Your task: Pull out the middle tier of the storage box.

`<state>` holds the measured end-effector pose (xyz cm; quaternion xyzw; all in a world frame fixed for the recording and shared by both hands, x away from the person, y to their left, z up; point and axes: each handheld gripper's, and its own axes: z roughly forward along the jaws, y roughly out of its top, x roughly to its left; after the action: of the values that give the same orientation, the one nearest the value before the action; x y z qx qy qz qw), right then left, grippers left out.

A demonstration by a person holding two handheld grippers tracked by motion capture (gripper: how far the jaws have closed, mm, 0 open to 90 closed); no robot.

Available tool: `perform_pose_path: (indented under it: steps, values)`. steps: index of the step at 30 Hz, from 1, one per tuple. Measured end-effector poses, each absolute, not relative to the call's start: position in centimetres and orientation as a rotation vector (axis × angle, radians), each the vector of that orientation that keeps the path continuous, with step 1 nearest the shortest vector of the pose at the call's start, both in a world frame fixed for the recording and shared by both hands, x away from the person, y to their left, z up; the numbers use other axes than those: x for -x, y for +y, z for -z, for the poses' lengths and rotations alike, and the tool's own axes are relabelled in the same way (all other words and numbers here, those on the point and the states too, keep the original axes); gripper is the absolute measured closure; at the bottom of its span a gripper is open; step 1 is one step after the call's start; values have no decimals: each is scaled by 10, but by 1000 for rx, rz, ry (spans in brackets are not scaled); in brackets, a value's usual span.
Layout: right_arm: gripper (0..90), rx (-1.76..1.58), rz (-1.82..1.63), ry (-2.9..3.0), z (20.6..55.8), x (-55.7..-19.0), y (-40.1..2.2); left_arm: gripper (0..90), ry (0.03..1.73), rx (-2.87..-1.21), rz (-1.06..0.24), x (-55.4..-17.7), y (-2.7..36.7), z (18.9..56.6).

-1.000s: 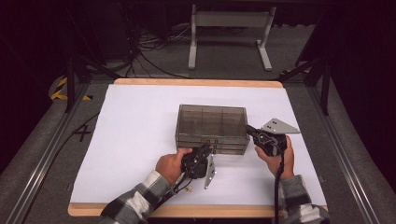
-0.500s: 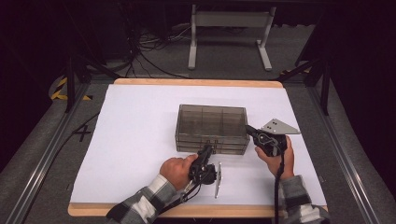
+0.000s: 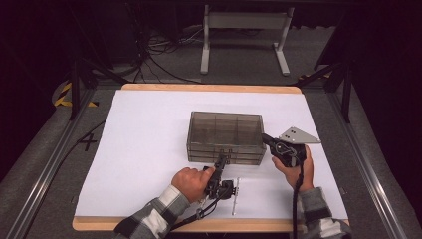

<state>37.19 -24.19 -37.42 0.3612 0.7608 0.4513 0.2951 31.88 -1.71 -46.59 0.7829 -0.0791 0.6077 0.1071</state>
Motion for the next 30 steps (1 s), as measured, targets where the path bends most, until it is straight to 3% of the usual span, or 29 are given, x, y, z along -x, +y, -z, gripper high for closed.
perform_pose_path:
  steps: [30]
  values:
    - [900, -954, -1209, 2031, 374, -372, -243, 797, -252, -2280, -1759, -304, -9, 467]
